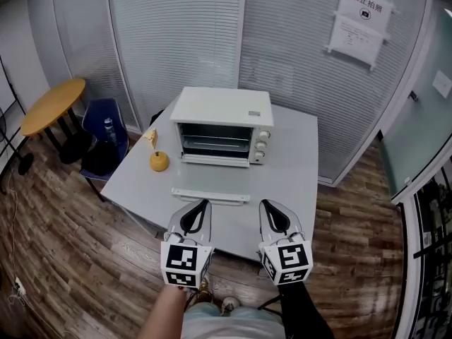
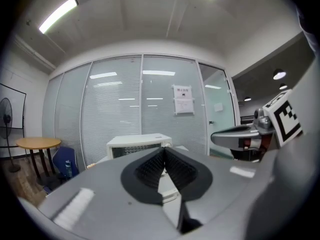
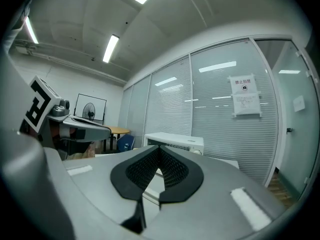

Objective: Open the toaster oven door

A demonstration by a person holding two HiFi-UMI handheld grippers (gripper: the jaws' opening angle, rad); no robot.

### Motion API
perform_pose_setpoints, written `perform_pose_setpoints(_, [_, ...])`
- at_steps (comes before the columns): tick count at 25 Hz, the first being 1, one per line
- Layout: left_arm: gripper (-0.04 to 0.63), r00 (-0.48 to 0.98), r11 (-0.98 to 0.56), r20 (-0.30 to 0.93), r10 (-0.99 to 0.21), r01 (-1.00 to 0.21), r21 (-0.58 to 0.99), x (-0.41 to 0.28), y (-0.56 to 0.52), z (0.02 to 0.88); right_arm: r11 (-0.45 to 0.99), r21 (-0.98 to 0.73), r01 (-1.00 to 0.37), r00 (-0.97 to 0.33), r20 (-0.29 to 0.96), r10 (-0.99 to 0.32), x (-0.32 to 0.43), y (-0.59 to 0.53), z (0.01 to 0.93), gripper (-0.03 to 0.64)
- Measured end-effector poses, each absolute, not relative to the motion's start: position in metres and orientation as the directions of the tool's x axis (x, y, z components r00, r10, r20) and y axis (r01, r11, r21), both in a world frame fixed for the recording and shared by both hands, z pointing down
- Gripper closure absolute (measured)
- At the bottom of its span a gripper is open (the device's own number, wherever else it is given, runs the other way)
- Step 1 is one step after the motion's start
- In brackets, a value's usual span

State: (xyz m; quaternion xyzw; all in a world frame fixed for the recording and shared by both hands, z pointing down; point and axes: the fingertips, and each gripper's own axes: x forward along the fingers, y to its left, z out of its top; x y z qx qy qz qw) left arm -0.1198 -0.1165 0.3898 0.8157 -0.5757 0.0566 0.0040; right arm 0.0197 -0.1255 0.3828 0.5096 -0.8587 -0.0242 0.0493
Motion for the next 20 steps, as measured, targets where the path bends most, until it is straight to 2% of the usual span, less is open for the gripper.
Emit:
perform_pose_setpoints(10, [0.538,0.272,-0.279,0.077,-0.959,-0.955,-0.103,-0.128,-0.079,0.368,0.497,0.124,-0.859,-0.500,0.007,-0.866,0.031,-0.095,0.367,0.614])
perform_pose_setpoints(20, [0.538,0.272,-0.276,0.048,-0.961,-0.956,-0.099,-0.128,-0.075,0.358,0.491,0.129,-0.861,-0.497,-0.013,-0.868,0.036,-0.089,0.356,0.614])
